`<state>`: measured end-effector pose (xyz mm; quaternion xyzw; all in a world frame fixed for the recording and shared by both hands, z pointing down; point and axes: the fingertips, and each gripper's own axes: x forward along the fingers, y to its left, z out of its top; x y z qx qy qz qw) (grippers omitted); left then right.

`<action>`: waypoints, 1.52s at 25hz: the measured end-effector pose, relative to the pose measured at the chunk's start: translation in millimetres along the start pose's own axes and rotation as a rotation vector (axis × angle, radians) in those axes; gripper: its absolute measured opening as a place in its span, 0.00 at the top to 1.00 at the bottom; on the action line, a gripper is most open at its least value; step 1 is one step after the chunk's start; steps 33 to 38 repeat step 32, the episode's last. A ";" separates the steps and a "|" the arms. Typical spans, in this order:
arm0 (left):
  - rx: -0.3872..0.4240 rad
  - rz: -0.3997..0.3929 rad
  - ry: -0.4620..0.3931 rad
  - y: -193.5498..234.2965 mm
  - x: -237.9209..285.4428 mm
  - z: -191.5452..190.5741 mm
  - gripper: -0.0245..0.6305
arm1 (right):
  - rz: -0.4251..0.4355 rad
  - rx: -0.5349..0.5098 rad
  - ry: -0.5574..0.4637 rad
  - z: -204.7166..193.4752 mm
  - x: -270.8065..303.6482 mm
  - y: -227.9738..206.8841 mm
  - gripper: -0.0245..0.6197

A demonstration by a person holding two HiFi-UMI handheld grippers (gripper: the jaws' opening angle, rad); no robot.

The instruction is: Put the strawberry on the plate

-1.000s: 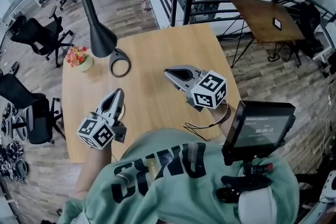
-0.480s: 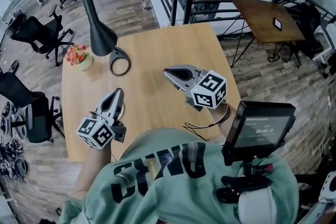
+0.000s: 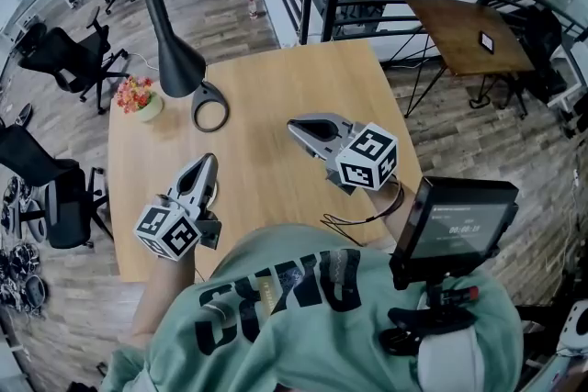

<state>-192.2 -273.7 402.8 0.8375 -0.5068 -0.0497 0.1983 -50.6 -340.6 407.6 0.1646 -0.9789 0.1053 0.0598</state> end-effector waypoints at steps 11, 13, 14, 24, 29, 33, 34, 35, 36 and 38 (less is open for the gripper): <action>-0.001 0.000 0.000 -0.1 -0.9 -0.5 0.96 | 0.003 -0.028 0.018 -2.8 2.1 2.2 0.95; -0.002 -0.001 0.000 -0.1 -0.9 -0.3 0.96 | 0.003 -0.029 0.019 -2.4 2.1 2.3 0.95; -0.003 -0.001 0.000 -0.2 -0.9 -0.2 0.96 | 0.003 -0.030 0.019 -2.1 2.1 2.3 0.95; -0.003 -0.002 0.004 0.0 -0.9 -0.2 0.96 | 0.007 -0.034 0.021 -1.0 2.2 3.2 0.95; -0.004 -0.003 -0.003 0.2 -0.7 -0.6 0.96 | 0.013 -0.038 0.022 -0.8 2.7 3.8 0.95; -0.007 -0.004 -0.007 0.1 -0.6 -1.5 0.96 | 0.016 -0.038 0.023 -1.2 2.8 4.3 0.95; -0.007 -0.004 -0.007 0.1 -0.6 -1.5 0.96 | 0.016 -0.038 0.023 -1.2 2.8 4.3 0.95; -0.007 -0.004 -0.007 0.1 -0.6 -1.5 0.96 | 0.016 -0.038 0.023 -1.2 2.8 4.3 0.95; -0.007 -0.004 -0.007 0.1 -0.6 -1.5 0.96 | 0.016 -0.038 0.023 -1.2 2.8 4.3 0.95; -0.007 -0.004 -0.007 0.1 -0.6 -1.5 0.96 | 0.016 -0.038 0.023 -1.2 2.8 4.3 0.95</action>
